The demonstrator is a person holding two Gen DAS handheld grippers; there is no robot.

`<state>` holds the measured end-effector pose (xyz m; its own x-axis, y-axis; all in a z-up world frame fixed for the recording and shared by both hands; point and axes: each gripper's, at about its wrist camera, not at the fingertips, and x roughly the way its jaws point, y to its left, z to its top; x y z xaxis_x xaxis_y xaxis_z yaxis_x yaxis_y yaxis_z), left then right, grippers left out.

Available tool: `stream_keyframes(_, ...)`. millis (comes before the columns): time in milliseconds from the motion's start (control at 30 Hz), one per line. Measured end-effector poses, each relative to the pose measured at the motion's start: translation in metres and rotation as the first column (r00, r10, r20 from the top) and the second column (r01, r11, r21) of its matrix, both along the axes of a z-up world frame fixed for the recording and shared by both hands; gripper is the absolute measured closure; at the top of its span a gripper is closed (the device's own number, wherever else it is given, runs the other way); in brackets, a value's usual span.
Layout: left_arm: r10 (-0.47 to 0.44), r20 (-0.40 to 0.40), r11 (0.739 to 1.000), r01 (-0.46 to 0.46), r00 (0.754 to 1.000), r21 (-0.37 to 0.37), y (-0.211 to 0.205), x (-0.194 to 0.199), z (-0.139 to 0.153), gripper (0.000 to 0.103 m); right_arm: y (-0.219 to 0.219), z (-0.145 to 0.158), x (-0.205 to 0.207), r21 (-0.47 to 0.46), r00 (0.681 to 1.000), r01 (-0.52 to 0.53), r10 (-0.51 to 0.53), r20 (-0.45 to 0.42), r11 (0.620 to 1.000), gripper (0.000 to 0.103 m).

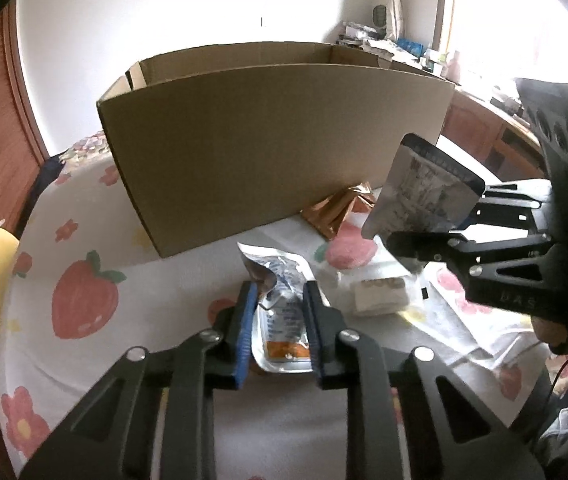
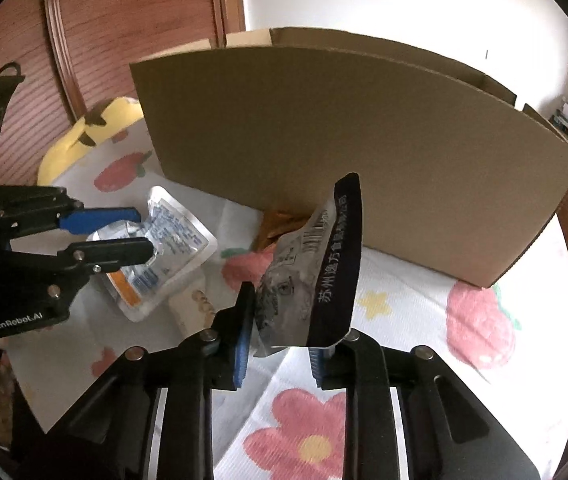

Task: Organize snacks
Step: 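Grasp and lift the white packet with the right tool while the left tool grasps the tray packet, then carry both packets over the box and open the right tool to drop its packet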

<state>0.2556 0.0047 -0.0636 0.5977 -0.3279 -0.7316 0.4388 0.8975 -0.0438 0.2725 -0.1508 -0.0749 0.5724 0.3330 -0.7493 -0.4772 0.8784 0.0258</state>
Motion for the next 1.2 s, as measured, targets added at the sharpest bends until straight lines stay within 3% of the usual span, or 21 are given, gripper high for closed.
stream_keyframes(400,0.005,0.001,0.999,-0.005,1.0,-0.044,0.001,-0.005,0.012,0.092,-0.003,0.003,-0.007,0.007,1.0,0.002,-0.002,0.005,1.0,0.081)
stream_keyframes(800,-0.013,0.045,0.998,0.01,0.999,0.067,-0.029,-0.009,0.023,0.098,-0.009,0.003,-0.008,0.034,1.0,0.009,-0.01,0.008,0.999,0.081)
stream_keyframes(1200,0.008,0.044,0.998,-0.011,0.999,0.062,-0.026,-0.011,0.03,0.098,-0.019,0.008,-0.011,0.061,1.0,0.016,-0.017,0.017,0.998,0.081)
